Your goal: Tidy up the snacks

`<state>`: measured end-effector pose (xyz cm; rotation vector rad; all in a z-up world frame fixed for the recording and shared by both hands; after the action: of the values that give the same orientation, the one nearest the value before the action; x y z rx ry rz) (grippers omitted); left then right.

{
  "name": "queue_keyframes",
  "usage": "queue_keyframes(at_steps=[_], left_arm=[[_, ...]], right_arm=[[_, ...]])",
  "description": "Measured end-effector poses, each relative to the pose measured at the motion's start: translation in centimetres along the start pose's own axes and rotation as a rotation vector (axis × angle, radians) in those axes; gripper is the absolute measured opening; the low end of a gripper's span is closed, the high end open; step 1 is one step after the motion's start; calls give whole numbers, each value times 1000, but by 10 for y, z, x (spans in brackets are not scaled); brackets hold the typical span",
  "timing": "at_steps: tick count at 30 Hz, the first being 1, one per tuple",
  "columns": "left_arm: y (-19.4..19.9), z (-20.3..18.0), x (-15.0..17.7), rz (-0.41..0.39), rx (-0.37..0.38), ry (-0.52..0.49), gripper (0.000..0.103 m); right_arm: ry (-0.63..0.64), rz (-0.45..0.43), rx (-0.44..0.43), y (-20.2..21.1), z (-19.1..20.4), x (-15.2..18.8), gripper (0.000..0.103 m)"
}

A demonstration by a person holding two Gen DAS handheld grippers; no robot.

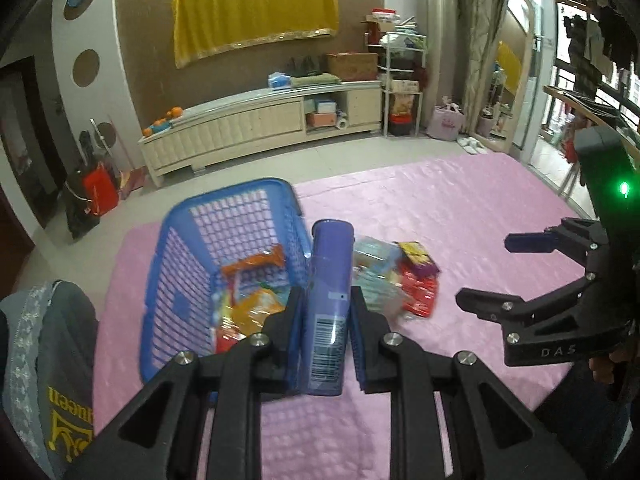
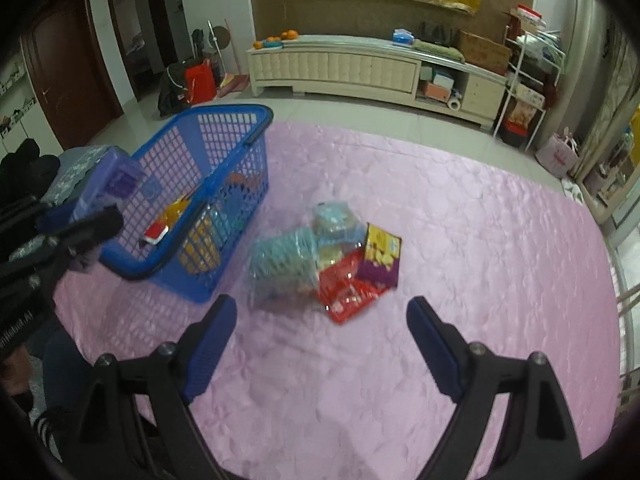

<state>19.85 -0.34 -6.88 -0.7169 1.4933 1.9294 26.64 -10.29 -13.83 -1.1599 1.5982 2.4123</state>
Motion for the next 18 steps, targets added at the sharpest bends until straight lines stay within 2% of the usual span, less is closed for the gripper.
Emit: queue_keyframes(at_steps=[10, 14, 18], left_arm=[[-47, 62, -5, 64, -71, 83, 20], [-73, 81, 0, 134, -36, 146, 20], [-93, 83, 8, 178, -55, 103, 20]], right_arm=[[76, 104, 16, -72, 13, -6, 90], [69, 136, 2, -100, 16, -2, 90], [61, 164, 11, -122, 15, 2, 90]])
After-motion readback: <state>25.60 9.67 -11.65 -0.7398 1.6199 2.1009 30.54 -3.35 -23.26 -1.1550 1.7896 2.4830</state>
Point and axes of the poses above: each gripper's, at about its wrist camera, not at the fingertips, and y roughly against the way its jaws point, z to its left, x to its underside, the point moved 7 cm from there along -y, roughly the way its jaws point, and after that the axes turned 14 degrees about -x, right-handed, at the moved point
